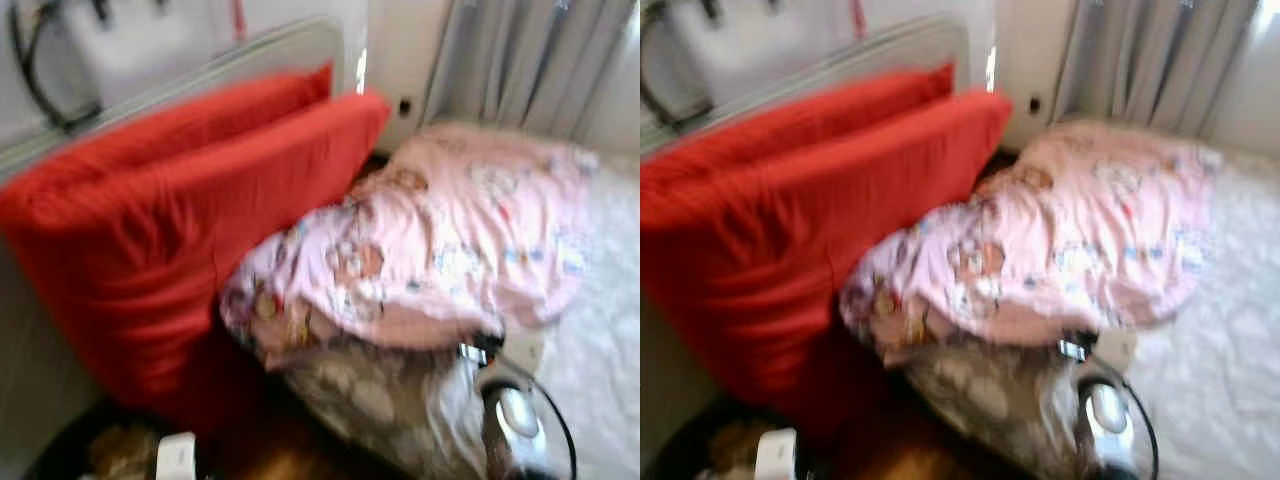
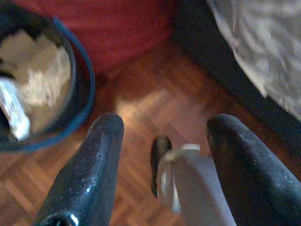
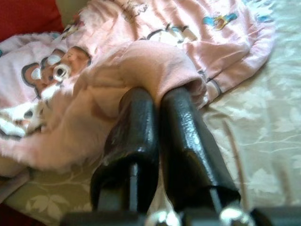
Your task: Clean up the room
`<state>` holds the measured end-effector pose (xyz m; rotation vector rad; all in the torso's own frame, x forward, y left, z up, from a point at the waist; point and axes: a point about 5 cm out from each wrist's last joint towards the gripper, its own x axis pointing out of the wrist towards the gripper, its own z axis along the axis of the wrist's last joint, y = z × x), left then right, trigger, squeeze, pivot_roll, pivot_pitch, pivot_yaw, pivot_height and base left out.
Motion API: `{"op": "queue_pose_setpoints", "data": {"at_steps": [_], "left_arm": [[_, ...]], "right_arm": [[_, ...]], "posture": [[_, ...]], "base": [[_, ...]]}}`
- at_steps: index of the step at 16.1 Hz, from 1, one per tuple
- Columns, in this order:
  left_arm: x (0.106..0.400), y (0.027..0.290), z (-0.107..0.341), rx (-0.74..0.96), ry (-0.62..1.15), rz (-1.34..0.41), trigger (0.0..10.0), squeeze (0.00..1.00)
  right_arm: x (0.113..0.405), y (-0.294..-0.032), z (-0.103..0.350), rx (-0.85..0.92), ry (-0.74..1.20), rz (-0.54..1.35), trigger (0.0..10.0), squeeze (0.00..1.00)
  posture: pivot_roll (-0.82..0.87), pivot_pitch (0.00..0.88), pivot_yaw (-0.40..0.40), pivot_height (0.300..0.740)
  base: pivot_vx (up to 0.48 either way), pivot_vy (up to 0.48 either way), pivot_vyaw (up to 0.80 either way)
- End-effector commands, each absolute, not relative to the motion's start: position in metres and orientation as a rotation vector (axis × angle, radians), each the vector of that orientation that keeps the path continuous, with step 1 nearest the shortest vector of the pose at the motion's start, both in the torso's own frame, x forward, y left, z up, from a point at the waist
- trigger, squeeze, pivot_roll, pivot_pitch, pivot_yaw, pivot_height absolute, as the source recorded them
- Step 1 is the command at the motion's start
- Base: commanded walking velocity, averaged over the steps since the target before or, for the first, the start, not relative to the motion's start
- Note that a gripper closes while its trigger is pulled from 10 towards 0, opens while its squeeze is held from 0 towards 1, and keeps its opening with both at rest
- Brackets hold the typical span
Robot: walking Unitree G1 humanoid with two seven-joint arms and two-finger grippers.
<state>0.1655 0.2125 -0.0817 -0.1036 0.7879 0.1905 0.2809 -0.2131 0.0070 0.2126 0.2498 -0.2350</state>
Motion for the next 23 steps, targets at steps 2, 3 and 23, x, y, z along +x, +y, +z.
{"op": "queue_pose_setpoints", "data": {"at_steps": [2, 3, 23], "left_arm": [[0.161, 0.216, -0.084, -0.091, 0.818, 0.194, 10.0, 0.00], [0.160, 0.216, -0.084, -0.091, 0.820, 0.194, 10.0, 0.00], [0.151, 0.218, -0.088, -0.096, 0.862, 0.205, 10.0, 0.00]], "right_arm": [[0.284, -0.213, 0.012, 0.208, 0.221, -0.246, 10.0, 0.00], [0.285, -0.212, 0.013, 0.200, 0.214, -0.243, 10.0, 0.00], [0.286, -0.212, 0.015, 0.089, 0.227, -0.266, 10.0, 0.00]], "posture": [[0.02, 0.047, -0.007, 0.740], [0.02, 0.049, -0.006, 0.740], [0.02, 0.061, -0.017, 0.740]], "base": [[-0.274, 0.000, 0.00], [-0.270, 0.000, 0.00], [-0.179, 0.000, 0.00]]}}
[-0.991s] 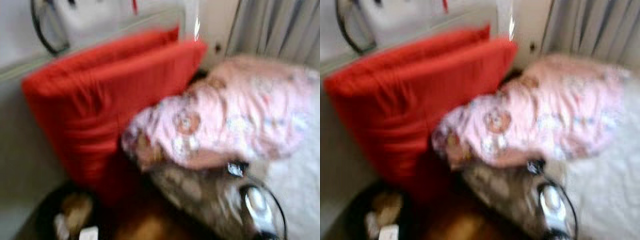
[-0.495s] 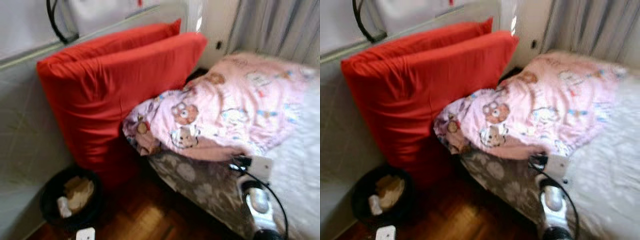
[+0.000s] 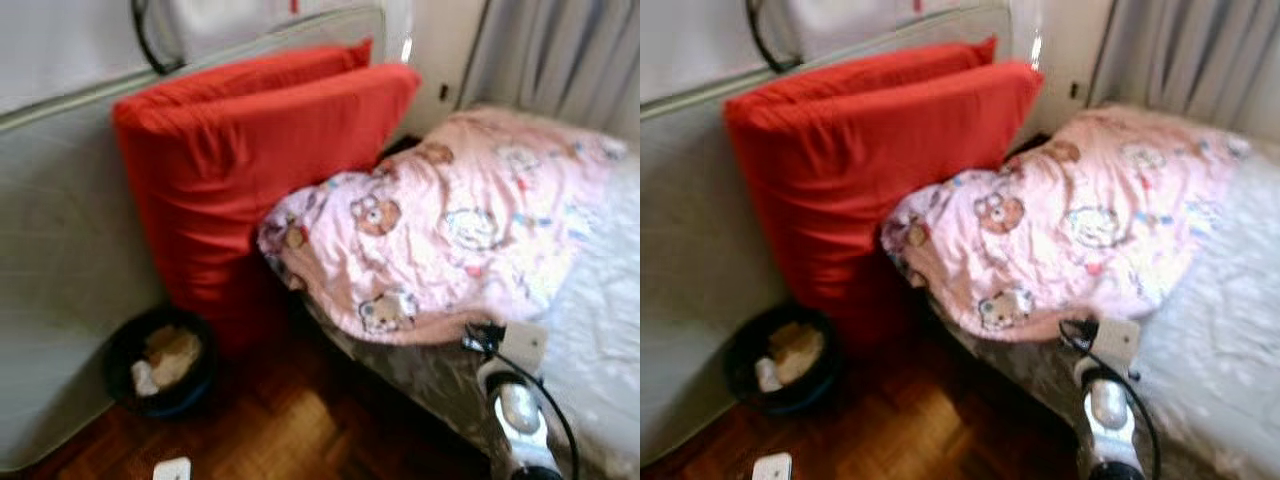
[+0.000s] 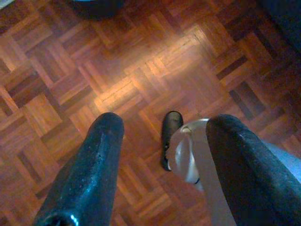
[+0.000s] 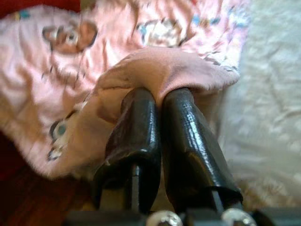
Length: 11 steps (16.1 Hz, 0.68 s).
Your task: Clean up the room
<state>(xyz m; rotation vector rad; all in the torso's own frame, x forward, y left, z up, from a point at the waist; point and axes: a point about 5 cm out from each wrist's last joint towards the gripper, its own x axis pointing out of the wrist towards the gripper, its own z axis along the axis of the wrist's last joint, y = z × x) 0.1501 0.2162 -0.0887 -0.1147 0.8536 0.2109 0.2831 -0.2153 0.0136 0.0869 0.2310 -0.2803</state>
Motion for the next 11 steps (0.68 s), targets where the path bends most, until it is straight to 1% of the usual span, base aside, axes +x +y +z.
{"op": "queue_pose_setpoints", "data": {"at_steps": [1, 7, 11], "left_arm": [[0.151, 0.216, -0.089, -0.093, 0.862, 0.201, 10.0, 0.00], [0.153, 0.217, -0.087, -0.085, 0.845, 0.195, 10.0, 0.00], [0.156, 0.216, -0.086, -0.078, 0.835, 0.186, 10.0, 0.00]], "right_arm": [[0.282, -0.214, 0.008, 0.097, 0.284, -0.294, 10.0, 0.00], [0.257, -0.226, -0.024, 0.165, 0.542, -0.422, 10.0, 0.00], [0.243, -0.228, -0.038, 0.155, 0.658, -0.433, 10.0, 0.00]], "posture": [[0.02, 0.062, -0.017, 0.740], [0.02, 0.063, -0.017, 0.740], [0.02, 0.064, -0.015, 0.740]], "base": [[0.000, 0.000, 0.00], [0.000, 0.000, 0.00], [0.000, 0.000, 0.00]]}}
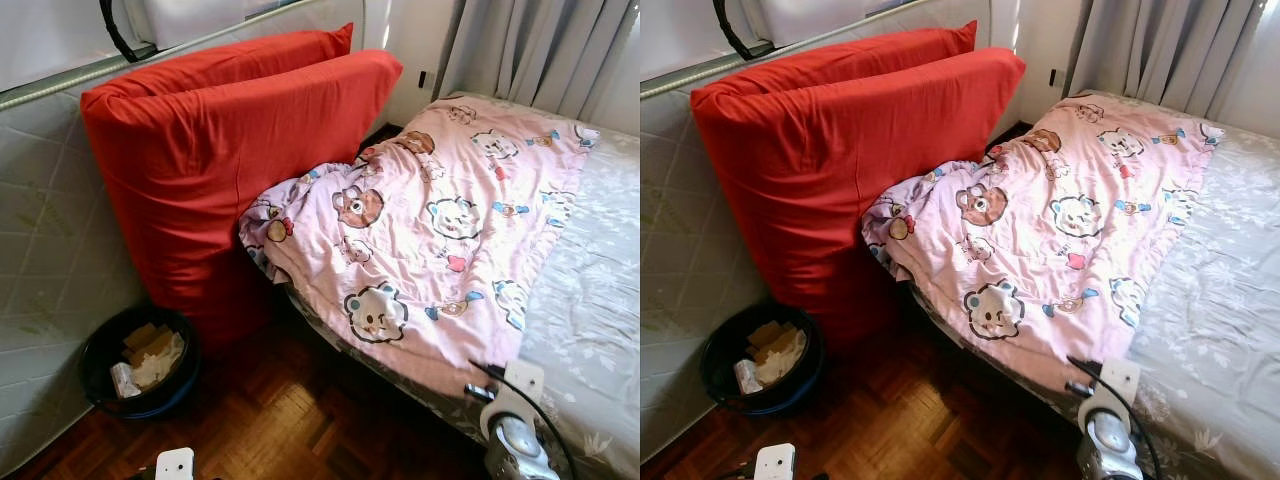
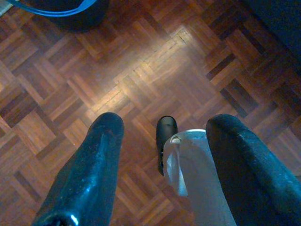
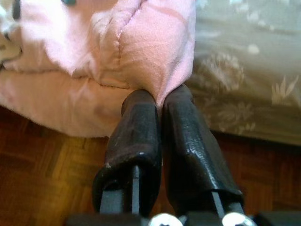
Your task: Clean up the room
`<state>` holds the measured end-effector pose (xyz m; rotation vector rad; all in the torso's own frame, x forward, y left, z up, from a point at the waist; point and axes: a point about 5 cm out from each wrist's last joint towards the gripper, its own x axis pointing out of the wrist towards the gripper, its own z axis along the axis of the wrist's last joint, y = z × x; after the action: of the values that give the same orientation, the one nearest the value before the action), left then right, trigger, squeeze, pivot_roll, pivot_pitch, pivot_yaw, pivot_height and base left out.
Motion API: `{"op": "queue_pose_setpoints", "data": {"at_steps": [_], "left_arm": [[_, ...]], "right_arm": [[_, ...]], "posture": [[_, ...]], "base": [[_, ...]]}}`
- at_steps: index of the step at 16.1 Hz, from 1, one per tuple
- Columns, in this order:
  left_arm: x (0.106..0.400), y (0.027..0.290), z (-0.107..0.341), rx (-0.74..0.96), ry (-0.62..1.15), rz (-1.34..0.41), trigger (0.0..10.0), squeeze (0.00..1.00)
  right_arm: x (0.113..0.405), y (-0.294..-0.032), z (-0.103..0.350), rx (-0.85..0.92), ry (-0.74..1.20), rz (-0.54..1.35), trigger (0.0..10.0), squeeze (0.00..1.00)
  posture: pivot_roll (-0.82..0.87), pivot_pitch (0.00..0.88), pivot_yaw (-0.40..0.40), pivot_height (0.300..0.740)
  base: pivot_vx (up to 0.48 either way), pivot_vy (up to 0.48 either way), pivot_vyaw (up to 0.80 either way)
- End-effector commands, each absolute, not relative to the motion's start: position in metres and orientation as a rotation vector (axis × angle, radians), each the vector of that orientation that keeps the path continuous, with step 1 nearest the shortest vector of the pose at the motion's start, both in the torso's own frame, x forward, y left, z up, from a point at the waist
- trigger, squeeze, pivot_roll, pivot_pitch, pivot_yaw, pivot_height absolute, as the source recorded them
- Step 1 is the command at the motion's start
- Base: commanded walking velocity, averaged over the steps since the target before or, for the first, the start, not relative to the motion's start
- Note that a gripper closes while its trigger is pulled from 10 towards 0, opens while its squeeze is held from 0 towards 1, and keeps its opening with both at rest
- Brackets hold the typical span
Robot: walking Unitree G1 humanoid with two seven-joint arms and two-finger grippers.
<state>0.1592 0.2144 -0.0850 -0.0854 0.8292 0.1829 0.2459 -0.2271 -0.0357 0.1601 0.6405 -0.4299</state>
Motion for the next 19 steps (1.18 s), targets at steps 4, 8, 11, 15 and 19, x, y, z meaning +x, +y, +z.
{"op": "queue_pose_setpoints", "data": {"at_steps": [4, 8, 11, 15, 19], "left_arm": [[0.160, 0.213, -0.084, -0.071, 0.815, 0.178, 10.0, 0.00], [0.163, 0.212, -0.083, -0.067, 0.799, 0.173, 10.0, 0.00], [0.165, 0.212, -0.082, -0.064, 0.788, 0.171, 10.0, 0.00], [0.169, 0.209, -0.080, -0.062, 0.769, 0.164, 10.0, 0.00], [0.170, 0.209, -0.079, -0.064, 0.768, 0.164, 10.0, 0.00]], "right_arm": [[0.236, -0.223, -0.046, 0.177, 0.710, -0.416, 10.0, 0.00], [0.233, -0.223, -0.047, 0.180, 0.727, -0.414, 10.0, 0.82], [0.229, -0.224, -0.050, 0.189, 0.742, -0.430, 10.0, 0.78], [0.224, -0.224, -0.054, 0.202, 0.761, -0.436, 10.0, 0.00], [0.214, -0.211, -0.063, 0.249, 0.778, -0.323, 10.0, 0.00]], "posture": [[0.02, 0.063, -0.014, 0.740], [0.03, 0.064, -0.014, 0.740], [0.03, 0.063, -0.014, 0.740], [0.03, 0.062, -0.014, 0.740], [0.02, 0.058, -0.015, 0.740]], "base": [[0.000, 0.000, 0.00], [0.000, 0.000, 0.00], [0.000, 0.000, 0.00], [0.000, 0.000, 0.00], [0.000, 0.000, 0.00]]}}
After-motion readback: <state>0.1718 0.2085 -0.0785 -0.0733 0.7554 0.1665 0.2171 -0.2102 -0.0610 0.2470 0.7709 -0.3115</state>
